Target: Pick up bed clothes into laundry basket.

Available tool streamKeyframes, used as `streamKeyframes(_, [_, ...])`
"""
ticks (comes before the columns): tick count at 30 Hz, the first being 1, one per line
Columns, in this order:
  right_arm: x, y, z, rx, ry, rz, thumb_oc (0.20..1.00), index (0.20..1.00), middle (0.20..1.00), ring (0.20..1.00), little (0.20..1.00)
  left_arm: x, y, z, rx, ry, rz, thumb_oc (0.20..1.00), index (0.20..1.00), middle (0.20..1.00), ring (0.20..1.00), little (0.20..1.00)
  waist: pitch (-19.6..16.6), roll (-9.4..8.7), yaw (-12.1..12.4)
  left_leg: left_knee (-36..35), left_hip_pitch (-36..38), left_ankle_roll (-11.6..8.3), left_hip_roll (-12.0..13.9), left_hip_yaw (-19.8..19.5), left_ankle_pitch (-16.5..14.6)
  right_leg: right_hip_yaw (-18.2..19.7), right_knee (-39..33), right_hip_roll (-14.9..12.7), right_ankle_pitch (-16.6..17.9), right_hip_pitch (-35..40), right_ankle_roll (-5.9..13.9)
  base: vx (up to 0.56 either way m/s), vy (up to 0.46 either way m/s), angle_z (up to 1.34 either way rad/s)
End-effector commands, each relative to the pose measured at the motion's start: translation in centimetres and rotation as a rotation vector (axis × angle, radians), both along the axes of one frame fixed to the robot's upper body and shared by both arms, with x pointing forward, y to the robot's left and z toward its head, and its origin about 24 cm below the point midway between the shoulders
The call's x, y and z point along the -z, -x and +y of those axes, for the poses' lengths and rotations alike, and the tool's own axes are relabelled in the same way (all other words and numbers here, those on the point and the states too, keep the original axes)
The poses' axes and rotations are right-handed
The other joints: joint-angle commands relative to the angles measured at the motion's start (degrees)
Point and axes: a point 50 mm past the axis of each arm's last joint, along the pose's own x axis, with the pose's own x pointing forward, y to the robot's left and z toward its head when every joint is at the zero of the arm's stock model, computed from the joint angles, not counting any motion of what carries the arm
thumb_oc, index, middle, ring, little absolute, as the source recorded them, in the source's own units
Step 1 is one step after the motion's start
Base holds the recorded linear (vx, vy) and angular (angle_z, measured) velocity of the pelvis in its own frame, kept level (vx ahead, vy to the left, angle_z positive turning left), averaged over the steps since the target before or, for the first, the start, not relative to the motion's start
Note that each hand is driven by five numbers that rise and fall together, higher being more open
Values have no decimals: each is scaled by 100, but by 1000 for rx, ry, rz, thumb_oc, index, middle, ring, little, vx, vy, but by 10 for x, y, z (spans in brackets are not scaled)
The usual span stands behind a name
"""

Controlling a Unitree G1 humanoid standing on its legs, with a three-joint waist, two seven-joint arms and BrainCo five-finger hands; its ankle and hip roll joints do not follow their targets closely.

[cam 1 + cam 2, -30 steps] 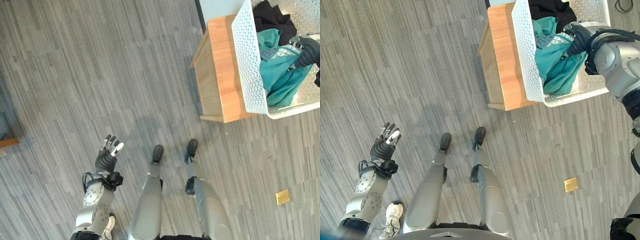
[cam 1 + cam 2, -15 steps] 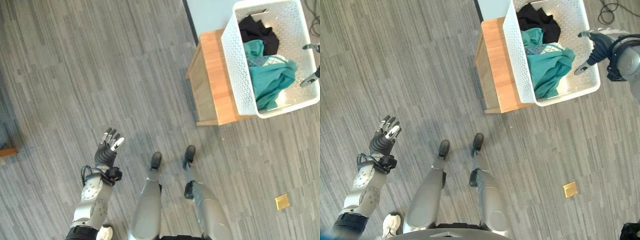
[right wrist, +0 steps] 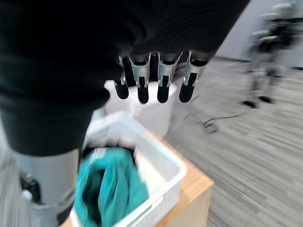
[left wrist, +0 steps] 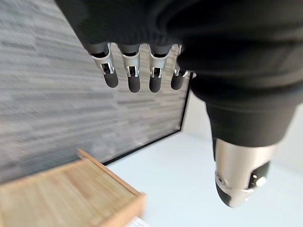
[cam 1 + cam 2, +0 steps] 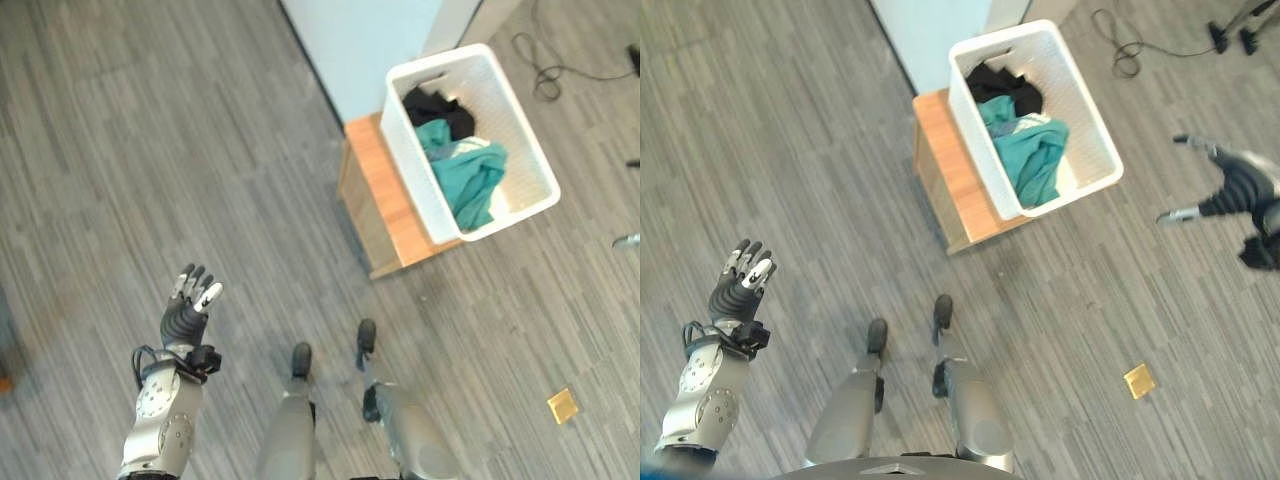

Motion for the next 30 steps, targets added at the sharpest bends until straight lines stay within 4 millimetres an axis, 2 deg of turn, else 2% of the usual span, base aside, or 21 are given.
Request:
streamKeyframes(1, [45, -22, 28, -14, -409, -211, 1000, 1000, 1000, 1000, 1000, -3, -3, -11, 33, -26, -19, 1000, 1000, 1000, 1000, 1000, -318, 316, 5, -715, 311, 129, 16, 332, 318, -56, 137, -302, -872, 792, 500, 64, 55, -16])
streamKeyframes(2, [61, -20, 36, -4, -479, -206, 1000, 1000, 1000, 1000, 1000, 0, -2, -14, 44, -25, -5, 1000, 1000, 1000, 1000, 1000, -376, 346, -29, -715, 340, 149, -3, 336, 330, -30, 135, -321, -859, 814, 496, 28, 40, -22])
streamKeyframes(3, [61, -20, 36, -3, -479, -205, 1000, 1000, 1000, 1000, 1000, 0, -2, -14, 44, -25, -5, 1000, 1000, 1000, 1000, 1000, -375, 343, -27, -715, 342, 149, -4, 337, 330, -30, 134, -321, -859, 816, 496, 53, 72, -34])
streamKeyframes(4, [94, -23, 60, 6, -692, -214, 1000, 1000, 1000, 1000, 1000, 8, -4, -24, 66, -22, 25, 1000, 1000, 1000, 1000, 1000, -452, 494, -99, -715, 464, 189, -14, 352, 260, 25, 184, -336, -930, 901, 490, 41, 63, -20])
streamKeyframes(6, [115, -25, 82, 2, -871, -212, 1000, 1000, 1000, 1000, 1000, 12, -4, -29, 79, -36, 40, 1000, 1000, 1000, 1000, 1000, -519, 578, -137, -715, 519, 211, -20, 372, 265, 48, 194, -347, -940, 924, 477, 40, 69, 0])
streamKeyframes(7, [128, -26, 96, 10, -1018, -227, 1000, 1000, 1000, 1000, 1000, 15, -4, -33, 79, -41, 51, 1000, 1000, 1000, 1000, 1000, -534, 638, -157, -715, 592, 225, -16, 384, 225, 53, 201, -349, -980, 986, 473, 26, 60, -7])
streamKeyframes(9, [153, -26, 130, 19, -1344, -226, 1000, 1000, 1000, 1000, 1000, 21, -3, -38, 69, -52, 77, 1000, 1000, 1000, 1000, 1000, -571, 711, -179, -715, 673, 236, -23, 418, 218, 96, 237, -350, -1001, 1027, 461, 17, 58, -14])
streamKeyframes(10, [165, -25, 153, 21, -1578, -226, 1000, 1000, 1000, 1000, 1000, 24, -2, -41, 56, -45, 90, 1000, 1000, 1000, 1000, 1000, -584, 741, -183, -715, 713, 240, -29, 436, 219, 123, 283, -346, -1030, 1045, 449, -2, 50, -5])
streamKeyframes(11, [173, -21, 175, 2, -1735, -180, 1000, 1000, 1000, 1000, 1000, 26, -1, -45, 40, -18, 98, 1000, 1000, 1000, 1000, 1000, -602, 772, -187, -715, 726, 241, -32, 456, 247, 132, 398, -346, -1060, 1013, 438, -17, 25, -7])
streamKeyframes(12, [173, -21, 175, 2, -1735, -180, 1000, 1000, 1000, 1000, 1000, 26, -1, -45, 40, -18, 98, 1000, 1000, 1000, 1000, 1000, -607, 772, -187, -715, 720, 241, -32, 456, 248, 132, 398, -346, -1059, 1007, 438, -27, 25, -6])
streamKeyframes(13, [180, -21, 200, -8, -1884, -120, 1000, 1000, 1000, 1000, 1000, 28, -2, -49, 20, 14, 105, 1000, 1000, 1000, 1000, 1000, -592, 816, -164, -715, 772, 249, -22, 472, 258, 142, 641, -349, -1137, 978, 428, -49, 25, 2])
streamKeyframes(14, [178, -18, 201, -102, -1707, 12, 1000, 1000, 1000, 1000, 1000, 26, -4, -50, 17, 13, 90, 1000, 1000, 1000, 1000, 1000, -536, 866, -145, -715, 846, 245, -2, 456, 285, 212, 1040, -321, -1260, 895, 421, -57, 27, 6])
streamKeyframes(16, [159, -17, 170, -111, -1400, -60, 1000, 1000, 1000, 1000, 1000, 22, -6, -49, 32, -14, 62, 1000, 1000, 1000, 1000, 1000, -488, 937, -195, -715, 884, 239, -20, 317, 324, 422, 1350, -251, -1420, 859, 406, -44, -31, 20])
streamKeyframes(18, [139, -22, 144, -88, -1129, -162, 1000, 1000, 1000, 1000, 1000, 18, -9, -48, 51, -36, 28, 1000, 1000, 1000, 1000, 1000, -522, 1021, -271, -715, 908, 201, -60, 23, 379, 865, 1492, -96, -1643, 918, 350, -21, -115, 62])
streamKeyframes(22, [144, -15, 128, 23, -1147, -237, 1000, 1000, 1000, 1000, 1000, 26, -9, -53, 49, -1, 43, 1000, 1000, 1000, 1000, 1000, -721, 1093, -410, -613, 848, 109, -131, -638, 564, 1921, 1720, 362, -1992, 1191, 204, -22, -151, 114])
streamKeyframes(23, [144, -15, 128, 23, -1146, -237, 1000, 1000, 1000, 1000, 1000, 26, -9, -53, 49, -1, 43, 1000, 1000, 1000, 1000, 1000, -734, 1106, -411, -621, 823, 100, -116, -643, 586, 1918, 1708, 376, -1959, 1168, 202, -38, -148, 122])
streamKeyframes(24, [145, -12, 128, 35, -1162, -243, 1000, 1000, 1000, 1000, 1000, 27, -8, -52, 40, -2, 48, 1000, 1000, 1000, 1000, 1000, -750, 1106, -427, -559, 783, 86, -156, -901, 629, 2287, 1781, 539, -2105, 1306, 163, -177, -249, 141])
streamKeyframes(25, [150, -9, 129, 32, -1171, -217, 1000, 1000, 1000, 1000, 1000, 25, -7, -51, 29, -2, 39, 1000, 1000, 1000, 1000, 1000, -759, 1108, -359, -428, 601, -4, -183, -1283, 735, 2574, 1782, 731, -2105, 1377, 57, -281, -386, 104])
streamKeyframes(27, [152, -12, 136, -9, -1181, -172, 1000, 1000, 1000, 1000, 1000, 20, -5, -47, -7, 7, 15, 1000, 1000, 1000, 1000, 1000, -650, 1060, -74, -324, 288, -132, -159, -1695, 942, 2336, 1564, 692, -2221, 1502, -96, -384, -423, 183])
streamKeyframes(28, [153, -11, 134, -14, -1173, -156, 1000, 1000, 1000, 1000, 1000, 21, -4, -48, -7, 16, 17, 1000, 1000, 1000, 1000, 1000, -618, 1081, -28, -288, 87, -214, -161, -1849, 1106, 2171, 1434, 666, -2173, 1517, -128, -392, -395, 240])
streamKeyframes(30, [153, -15, 131, -39, -1129, -110, 1000, 1000, 1000, 1000, 1000, 23, -4, -48, -22, 45, 12, 1000, 1000, 1000, 1000, 1000, -422, 1093, 171, -125, -294, -346, -136, -1818, 1303, 1792, 1322, 632, -2127, 1488, -209, -315, -294, 153])
